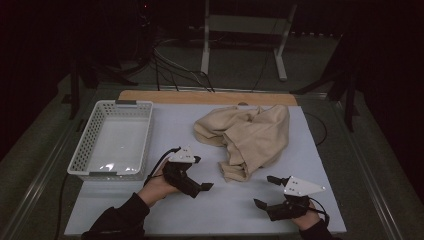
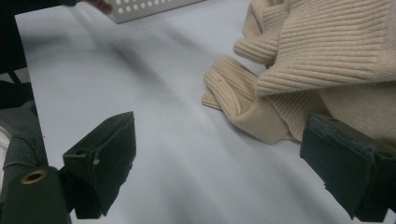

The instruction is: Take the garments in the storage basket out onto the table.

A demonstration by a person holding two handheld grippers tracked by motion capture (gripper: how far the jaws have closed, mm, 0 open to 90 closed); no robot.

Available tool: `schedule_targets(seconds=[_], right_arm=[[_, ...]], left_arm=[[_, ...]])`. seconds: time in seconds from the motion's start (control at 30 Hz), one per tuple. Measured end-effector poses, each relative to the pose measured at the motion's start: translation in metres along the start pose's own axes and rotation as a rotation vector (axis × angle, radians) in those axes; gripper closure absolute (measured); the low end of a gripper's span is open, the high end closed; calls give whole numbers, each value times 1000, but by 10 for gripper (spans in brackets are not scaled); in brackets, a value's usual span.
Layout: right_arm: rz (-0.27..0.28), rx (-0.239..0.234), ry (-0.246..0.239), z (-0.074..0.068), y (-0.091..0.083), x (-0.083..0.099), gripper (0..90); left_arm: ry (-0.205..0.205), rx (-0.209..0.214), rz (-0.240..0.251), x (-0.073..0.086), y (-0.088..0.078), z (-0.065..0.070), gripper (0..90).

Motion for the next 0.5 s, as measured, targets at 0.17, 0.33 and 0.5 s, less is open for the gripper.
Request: schedule_targets(seconds=[0.17, 0.33, 0.5], right_arm=[[-3, -1, -3, 0, 0, 0, 109], [0, 2, -3, 0, -1, 0, 109], [-2, 2, -4, -1, 0, 0, 109]], left_arm=[[7, 6, -49, 18, -3, 4, 2], [20, 31, -87, 32, -8, 8, 2], [11, 28, -111, 47, -15, 8, 2]])
Point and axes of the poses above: each handheld gripper's, and its own axes: y roughly forward along the jaws, x roughly out of its underside, z roughly to its right, the point moved 2 cm from there along y, roughly forward along the jaws, and after that the axes turned 4 degrees about z, right-handed, at the moved point
